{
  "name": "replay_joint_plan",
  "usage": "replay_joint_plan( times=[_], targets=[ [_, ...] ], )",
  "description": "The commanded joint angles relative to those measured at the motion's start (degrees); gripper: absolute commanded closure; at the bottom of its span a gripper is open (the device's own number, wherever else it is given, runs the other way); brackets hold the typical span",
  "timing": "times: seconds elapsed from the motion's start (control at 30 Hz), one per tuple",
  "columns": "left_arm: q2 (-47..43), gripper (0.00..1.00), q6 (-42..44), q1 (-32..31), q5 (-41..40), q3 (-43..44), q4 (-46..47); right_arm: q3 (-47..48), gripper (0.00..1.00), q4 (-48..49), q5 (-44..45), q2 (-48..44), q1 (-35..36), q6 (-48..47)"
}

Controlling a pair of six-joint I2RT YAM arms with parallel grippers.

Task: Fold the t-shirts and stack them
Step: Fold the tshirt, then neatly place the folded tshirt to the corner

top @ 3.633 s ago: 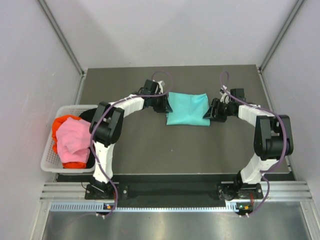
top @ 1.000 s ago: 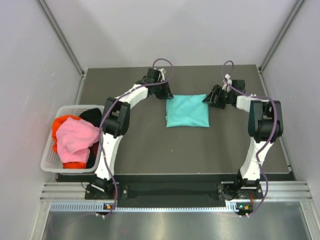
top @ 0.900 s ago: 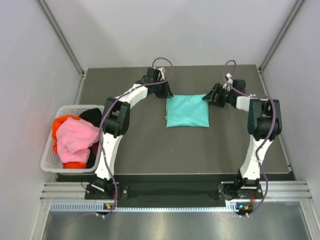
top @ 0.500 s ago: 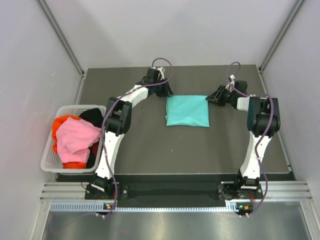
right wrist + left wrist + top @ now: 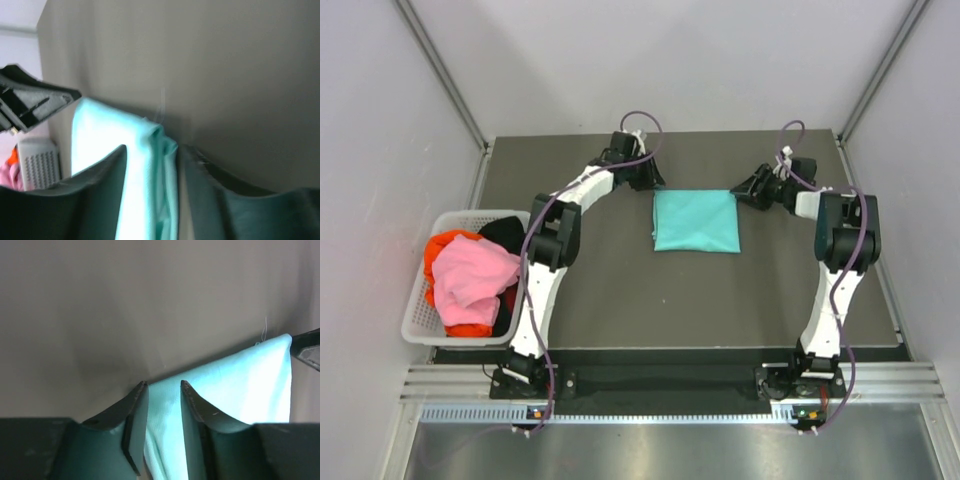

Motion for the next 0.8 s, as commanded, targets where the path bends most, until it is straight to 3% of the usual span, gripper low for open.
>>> replay_joint_plan(
  times=[0.0, 0.13, 0.33, 0.5, 0.77],
  targets=[
    [-9.4, 0.61, 2.6, 0.8, -1.6, 2.3, -5.6, 1.1, 0.48, -3.4, 0.3, -6.0, -1.0, -2.7],
    [-15.5, 0.57, 4.8, 0.9, -2.1, -3.6, -7.1, 0.5, 0.41, -8.9, -0.3, -9.5, -0.9, -6.7],
    [-23.0, 0.55, 3.1, 0.1, 4.8, -20.4, -2.6, -2.8, 0.38, -15.8, -0.5, -12.3, -0.7, -13.1],
    [-26.7, 0.55, 3.3, -1.9, 4.9, -30.8, 2.1, -7.0, 0.38, -16.6, 0.2, -14.2, -0.5, -15.3],
    [-22.5, 0.52, 3.9, -1.9, 7.7, -32.9, 5.8, -14.2, 0.37, -15.5, 2.5, -18.2, -0.2, -15.9]
  ],
)
